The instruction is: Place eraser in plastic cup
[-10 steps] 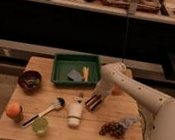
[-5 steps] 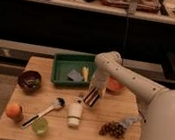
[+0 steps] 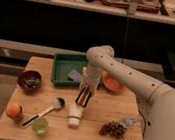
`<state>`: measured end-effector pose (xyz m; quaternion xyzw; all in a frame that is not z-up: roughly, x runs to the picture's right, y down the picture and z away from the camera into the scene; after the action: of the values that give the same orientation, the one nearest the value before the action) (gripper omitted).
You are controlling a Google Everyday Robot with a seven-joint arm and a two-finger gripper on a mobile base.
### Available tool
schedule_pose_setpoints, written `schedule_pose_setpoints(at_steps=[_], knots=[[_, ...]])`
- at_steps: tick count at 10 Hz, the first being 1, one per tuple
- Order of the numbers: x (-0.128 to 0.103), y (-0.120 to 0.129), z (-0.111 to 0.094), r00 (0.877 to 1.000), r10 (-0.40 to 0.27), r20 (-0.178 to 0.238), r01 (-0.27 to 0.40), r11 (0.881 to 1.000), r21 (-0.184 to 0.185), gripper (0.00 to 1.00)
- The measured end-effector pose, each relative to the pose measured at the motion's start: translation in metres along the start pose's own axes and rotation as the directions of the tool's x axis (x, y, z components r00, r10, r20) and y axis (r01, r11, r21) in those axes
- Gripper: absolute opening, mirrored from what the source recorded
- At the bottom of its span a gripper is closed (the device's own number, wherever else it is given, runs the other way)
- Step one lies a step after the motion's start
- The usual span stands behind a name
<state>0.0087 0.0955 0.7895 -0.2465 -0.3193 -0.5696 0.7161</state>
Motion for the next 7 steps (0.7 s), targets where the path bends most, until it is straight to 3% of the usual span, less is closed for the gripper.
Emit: schedule_pose_setpoints(at_steps=[2, 4, 7], knots=[[-0.028, -0.027, 0.003, 0.994, -0.102, 0.037, 0.101, 0.995, 0.024, 0.09], [-0.046, -0.037, 0.005, 0.985, -0.164, 0.057, 0.162, 0.986, 0.030, 0.09], [-0.046, -0.035, 0.005, 0.986, -0.159, 0.056, 0.158, 0.987, 0.030, 0.09]])
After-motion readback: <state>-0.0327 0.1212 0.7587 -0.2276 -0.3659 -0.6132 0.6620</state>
